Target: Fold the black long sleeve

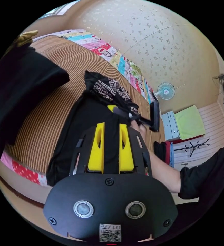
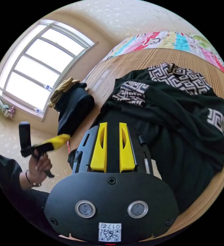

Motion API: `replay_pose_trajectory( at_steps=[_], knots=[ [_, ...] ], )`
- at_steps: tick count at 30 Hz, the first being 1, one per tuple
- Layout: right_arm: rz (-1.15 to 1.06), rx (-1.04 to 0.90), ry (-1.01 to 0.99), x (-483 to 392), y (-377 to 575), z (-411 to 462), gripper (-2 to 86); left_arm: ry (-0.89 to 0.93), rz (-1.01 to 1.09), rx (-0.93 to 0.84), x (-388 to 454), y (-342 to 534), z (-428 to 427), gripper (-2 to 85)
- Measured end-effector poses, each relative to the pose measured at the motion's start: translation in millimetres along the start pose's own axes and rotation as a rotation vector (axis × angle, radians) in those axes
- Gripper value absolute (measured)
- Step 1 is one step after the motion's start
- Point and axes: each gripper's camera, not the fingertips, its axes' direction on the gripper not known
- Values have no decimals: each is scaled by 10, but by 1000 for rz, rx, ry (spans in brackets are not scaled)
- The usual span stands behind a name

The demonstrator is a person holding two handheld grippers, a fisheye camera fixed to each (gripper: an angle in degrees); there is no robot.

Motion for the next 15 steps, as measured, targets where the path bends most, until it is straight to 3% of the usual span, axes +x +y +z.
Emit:
replay_pose_trajectory(
  at_steps=[5,11,13,15],
  knots=[
    [126,48,174,332,580,-633,73,38,98,-9,-74,-881,451,110],
    [337,218,353,1027,629,-1351,85,-107,124,-101,-127,-1759,1149,120],
    [374,222,415,1171,545,-1391,96,-188,66,-216,-219,-1856,1481,96],
    [420,202,480,1312,456,-1352,106,-229,62,-207,-227,-1836,1519,57]
  ],
)
